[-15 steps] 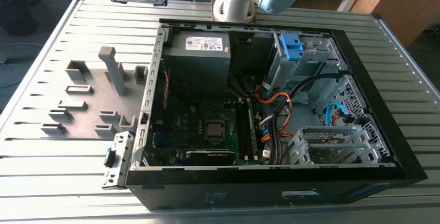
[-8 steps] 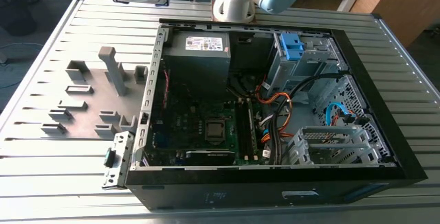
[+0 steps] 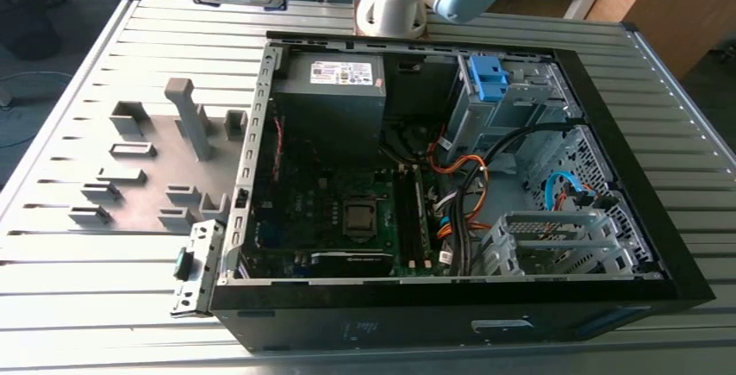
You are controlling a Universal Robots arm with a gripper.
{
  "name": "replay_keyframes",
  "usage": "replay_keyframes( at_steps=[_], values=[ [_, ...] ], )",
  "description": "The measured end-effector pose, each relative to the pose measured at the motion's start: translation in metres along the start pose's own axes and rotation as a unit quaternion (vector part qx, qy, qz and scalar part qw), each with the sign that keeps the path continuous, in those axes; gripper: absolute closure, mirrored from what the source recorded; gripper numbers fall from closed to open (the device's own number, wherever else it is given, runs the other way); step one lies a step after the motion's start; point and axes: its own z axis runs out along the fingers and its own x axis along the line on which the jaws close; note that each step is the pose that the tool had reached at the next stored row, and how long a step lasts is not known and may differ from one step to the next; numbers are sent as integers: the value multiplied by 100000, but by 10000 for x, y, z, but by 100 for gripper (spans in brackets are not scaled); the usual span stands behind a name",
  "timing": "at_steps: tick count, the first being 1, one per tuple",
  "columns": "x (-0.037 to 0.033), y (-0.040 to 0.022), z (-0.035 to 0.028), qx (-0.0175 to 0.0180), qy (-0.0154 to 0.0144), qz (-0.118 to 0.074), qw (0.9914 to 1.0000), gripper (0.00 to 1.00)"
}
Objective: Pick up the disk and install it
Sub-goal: 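Pick up the disk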
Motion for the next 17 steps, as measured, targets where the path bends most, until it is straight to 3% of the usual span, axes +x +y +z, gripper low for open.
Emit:
replay_keyframes(
  at_steps=[17],
  values=[
    [-4,-92,-2,3,-2,-1,100000,64]
  ],
)
